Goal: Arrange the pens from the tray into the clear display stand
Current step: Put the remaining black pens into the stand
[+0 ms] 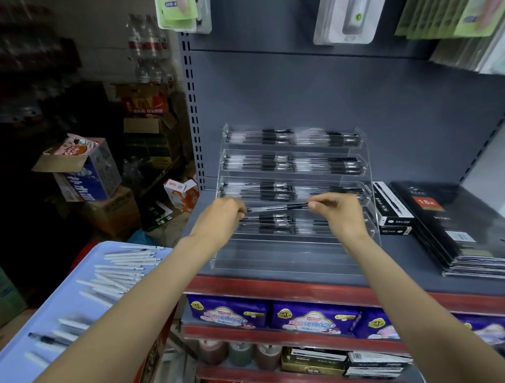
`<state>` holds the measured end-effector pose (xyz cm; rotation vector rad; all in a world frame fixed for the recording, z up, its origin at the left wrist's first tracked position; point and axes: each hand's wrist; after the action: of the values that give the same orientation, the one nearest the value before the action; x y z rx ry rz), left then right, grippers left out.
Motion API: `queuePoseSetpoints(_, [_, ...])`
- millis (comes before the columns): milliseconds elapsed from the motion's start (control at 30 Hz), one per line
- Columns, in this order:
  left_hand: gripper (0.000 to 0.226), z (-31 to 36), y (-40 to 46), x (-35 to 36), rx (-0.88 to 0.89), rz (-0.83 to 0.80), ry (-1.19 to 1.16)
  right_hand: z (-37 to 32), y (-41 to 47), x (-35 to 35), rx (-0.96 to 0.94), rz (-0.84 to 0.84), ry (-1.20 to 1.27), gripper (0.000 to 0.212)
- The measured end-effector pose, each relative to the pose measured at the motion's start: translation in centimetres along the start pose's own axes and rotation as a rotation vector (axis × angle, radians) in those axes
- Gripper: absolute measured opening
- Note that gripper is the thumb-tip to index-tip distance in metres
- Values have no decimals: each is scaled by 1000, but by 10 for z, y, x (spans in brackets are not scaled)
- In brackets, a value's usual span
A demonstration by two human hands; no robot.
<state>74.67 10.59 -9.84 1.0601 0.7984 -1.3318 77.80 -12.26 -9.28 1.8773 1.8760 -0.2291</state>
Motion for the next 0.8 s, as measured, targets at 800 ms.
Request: queuePoseSetpoints(800, [37, -13, -4, -7, 239, -280, 167, -4, -2, 36, -246, -79, -752, 22])
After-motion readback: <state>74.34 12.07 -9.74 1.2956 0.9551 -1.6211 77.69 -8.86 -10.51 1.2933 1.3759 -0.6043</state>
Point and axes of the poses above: each hand's wrist, its own y-axis towards the middle knuckle, its own x-axis out of the palm, z = x × y, and after that the axes turned 4 degrees about -z, right-handed
